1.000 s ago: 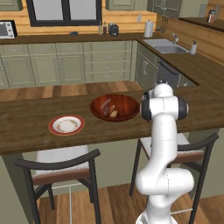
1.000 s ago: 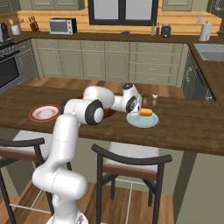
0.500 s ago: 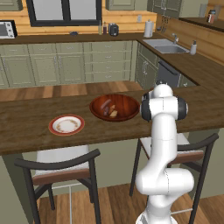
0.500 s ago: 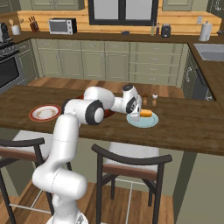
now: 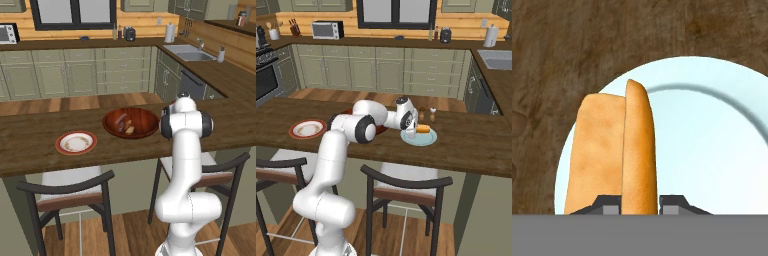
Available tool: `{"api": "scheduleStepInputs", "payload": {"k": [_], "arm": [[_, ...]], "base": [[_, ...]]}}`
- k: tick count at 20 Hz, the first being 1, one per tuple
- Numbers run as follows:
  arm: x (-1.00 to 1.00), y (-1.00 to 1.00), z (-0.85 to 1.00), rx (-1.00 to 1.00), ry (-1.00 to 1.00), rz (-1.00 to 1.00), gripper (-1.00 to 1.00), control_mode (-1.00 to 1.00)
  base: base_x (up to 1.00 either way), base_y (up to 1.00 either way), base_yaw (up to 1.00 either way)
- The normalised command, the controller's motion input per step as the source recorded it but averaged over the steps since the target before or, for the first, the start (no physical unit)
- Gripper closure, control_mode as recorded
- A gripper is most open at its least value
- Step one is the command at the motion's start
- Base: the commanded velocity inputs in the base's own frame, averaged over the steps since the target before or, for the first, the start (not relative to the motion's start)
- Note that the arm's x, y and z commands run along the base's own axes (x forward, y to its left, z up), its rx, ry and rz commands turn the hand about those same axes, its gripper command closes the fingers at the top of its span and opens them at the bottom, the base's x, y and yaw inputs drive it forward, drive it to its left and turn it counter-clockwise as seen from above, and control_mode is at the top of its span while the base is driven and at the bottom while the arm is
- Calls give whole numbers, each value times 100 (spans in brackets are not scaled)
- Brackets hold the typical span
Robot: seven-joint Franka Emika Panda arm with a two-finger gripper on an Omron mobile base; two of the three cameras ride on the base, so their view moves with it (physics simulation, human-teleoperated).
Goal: Place one bun and one sausage from the bowl on each plate.
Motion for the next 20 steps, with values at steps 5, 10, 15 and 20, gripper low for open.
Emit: {"api": "scheduleStepInputs", "payload": {"k": [5, 10, 15, 20], "arm": [[22, -15, 0, 0, 0, 0, 100, -100], [10, -6, 0, 1, 0, 0, -100, -100], [5, -1, 0, 0, 0, 0, -100, -100], [0, 0, 0, 0, 0, 0, -100, -100]], "base": [[0, 0, 0], [0, 0, 0], [0, 0, 0], [0, 0, 0]]}}
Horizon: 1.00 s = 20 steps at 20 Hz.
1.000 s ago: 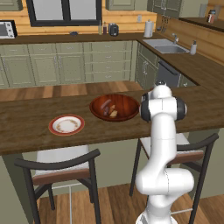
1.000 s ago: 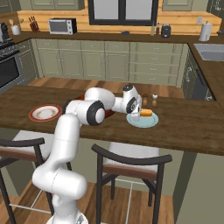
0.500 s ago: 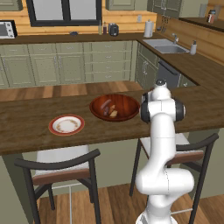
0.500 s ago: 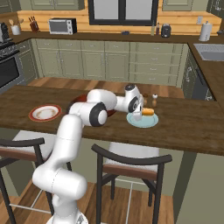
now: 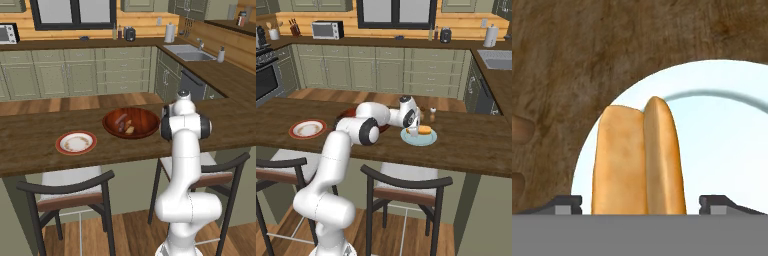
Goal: Place one bun and one sausage from the bowl on each plate.
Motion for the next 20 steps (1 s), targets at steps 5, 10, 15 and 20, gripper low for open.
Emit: {"api": "scheduleStepInputs", "payload": {"k": [5, 10, 15, 20], "arm": [[-23, 15, 55, 0, 0, 1, -100, -100], [-44, 41, 85, 0, -1, 13, -100, -100], [-33, 70, 82, -1, -4, 34, -100, -100], [-43, 91, 36, 3, 0, 39, -100, -100]], "base": [[0, 0, 0], [0, 0, 0], [0, 0, 0], [0, 0, 0]]}}
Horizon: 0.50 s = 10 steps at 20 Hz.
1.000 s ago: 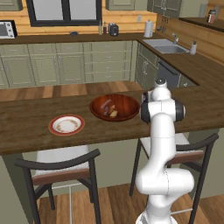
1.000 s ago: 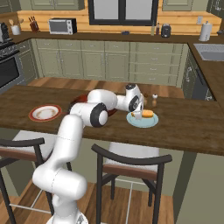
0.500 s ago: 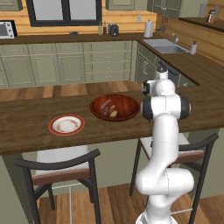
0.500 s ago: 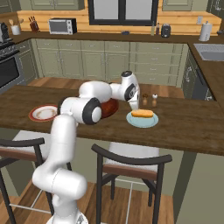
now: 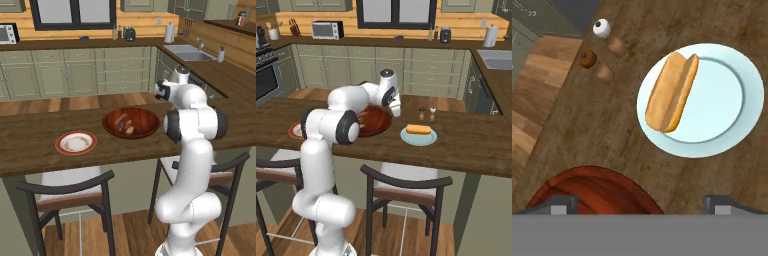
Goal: Place one bun and one sausage from the bowl on each plate.
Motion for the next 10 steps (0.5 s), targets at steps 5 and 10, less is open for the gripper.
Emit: {"api": "scheduleStepInputs", "payload": {"k": [5, 10], "arm": [[-35, 86, 3, 17, 0, 46, -100, -100], [-17, 51, 0, 25, 0, 42, -100, -100]], "base": [[0, 0, 0], [0, 0, 0]]}}
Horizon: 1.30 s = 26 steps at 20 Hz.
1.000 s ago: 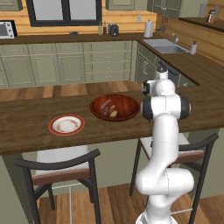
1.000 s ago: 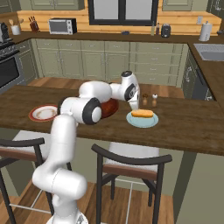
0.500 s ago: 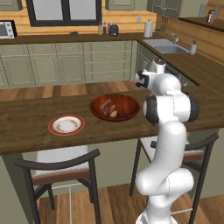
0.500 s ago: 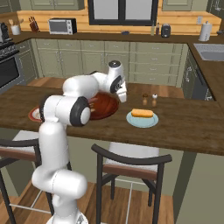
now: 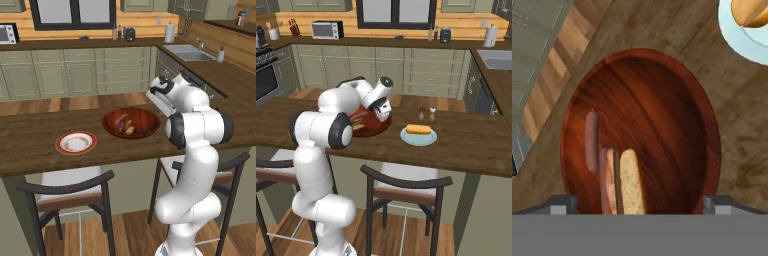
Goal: Place one bun and one sausage from the bowl on each plate.
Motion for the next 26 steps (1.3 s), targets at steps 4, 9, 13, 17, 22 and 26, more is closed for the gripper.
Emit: {"api": "scheduleStepInputs", "payload": {"k": [4, 9, 13, 17, 22, 26], "arm": [[0, 40, 0, 8, 0, 20, -100, -100], [0, 53, 0, 0, 0, 27, -100, -100], [0, 44, -1, 0, 0, 25, -100, -100], [-4, 17, -1, 0, 0, 13, -100, -100], [-3, 19, -12, -2, 0, 1, -100, -100], [-6, 17, -16, -7, -2, 0, -100, -100]], "base": [[0, 0, 0], [0, 0, 0], [0, 0, 0], [0, 0, 0], [0, 0, 0], [0, 0, 0]]}}
